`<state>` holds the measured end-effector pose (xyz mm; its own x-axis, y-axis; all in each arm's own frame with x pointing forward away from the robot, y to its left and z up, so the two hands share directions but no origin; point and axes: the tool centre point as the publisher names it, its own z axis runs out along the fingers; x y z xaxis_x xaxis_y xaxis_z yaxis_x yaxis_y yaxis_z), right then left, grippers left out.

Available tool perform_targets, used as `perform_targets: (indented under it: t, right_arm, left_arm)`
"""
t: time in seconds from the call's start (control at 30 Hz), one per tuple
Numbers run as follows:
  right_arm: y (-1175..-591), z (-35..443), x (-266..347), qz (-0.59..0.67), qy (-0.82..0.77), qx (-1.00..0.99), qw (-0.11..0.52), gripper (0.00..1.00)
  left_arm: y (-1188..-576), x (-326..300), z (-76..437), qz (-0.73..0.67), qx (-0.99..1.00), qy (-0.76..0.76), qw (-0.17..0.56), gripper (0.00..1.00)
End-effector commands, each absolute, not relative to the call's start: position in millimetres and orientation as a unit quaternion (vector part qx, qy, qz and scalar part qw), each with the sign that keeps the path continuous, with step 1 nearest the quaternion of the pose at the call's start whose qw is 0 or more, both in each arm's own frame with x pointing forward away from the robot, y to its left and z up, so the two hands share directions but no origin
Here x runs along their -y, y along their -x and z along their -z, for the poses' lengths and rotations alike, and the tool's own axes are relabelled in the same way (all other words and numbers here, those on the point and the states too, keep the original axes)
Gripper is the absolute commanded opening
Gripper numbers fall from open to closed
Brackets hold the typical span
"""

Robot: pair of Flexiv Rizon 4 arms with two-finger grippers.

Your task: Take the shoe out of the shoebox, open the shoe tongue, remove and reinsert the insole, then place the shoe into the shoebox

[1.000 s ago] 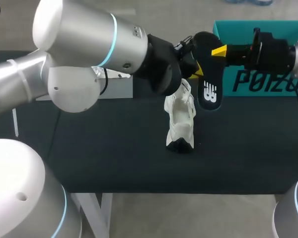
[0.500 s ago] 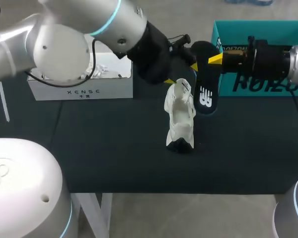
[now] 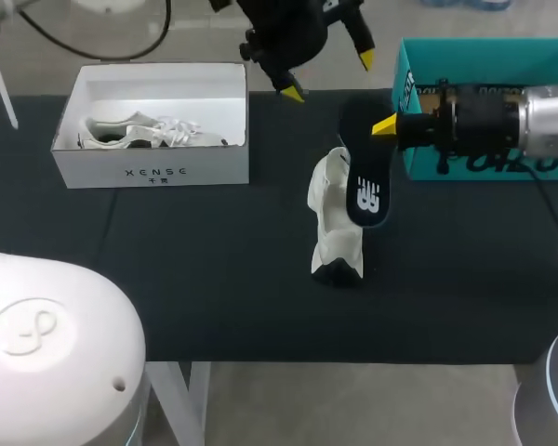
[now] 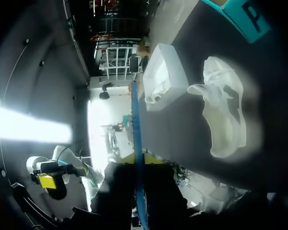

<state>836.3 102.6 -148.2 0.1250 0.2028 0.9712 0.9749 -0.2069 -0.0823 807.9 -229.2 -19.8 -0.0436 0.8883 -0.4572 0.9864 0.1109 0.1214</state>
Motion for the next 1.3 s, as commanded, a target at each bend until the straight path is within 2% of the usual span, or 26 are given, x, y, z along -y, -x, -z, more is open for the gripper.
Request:
perform_targets:
  t: [0.03, 0.4, 1.07, 1.3]
  right_arm:
    - [-840.3, 152.6, -112.0, 0.456, 0.629, 0.475, 0.414, 0.0]
    - [-834.9, 148.2, -118.6, 0.464, 0.614, 0.469, 0.433, 0.0]
    - [-832.8, 146.6, -114.2, 0.464, 0.617, 0.469, 0.428, 0.0]
    - [-830.8, 146.1, -112.7, 0.464, 0.617, 0.469, 0.429, 0.0]
  left_arm:
    - [-819.3, 247.1, 7.2, -0.078, -0.75, -0.655, 0.048, 1.0]
    - [-822.7, 256.4, 1.1, -0.042, -0.713, -0.698, 0.057, 1.0]
    - [-821.0, 256.8, 1.1, -0.025, -0.708, -0.7, 0.085, 1.0]
    - [-821.0, 253.9, 0.0, 0.004, -0.708, -0.694, 0.127, 1.0]
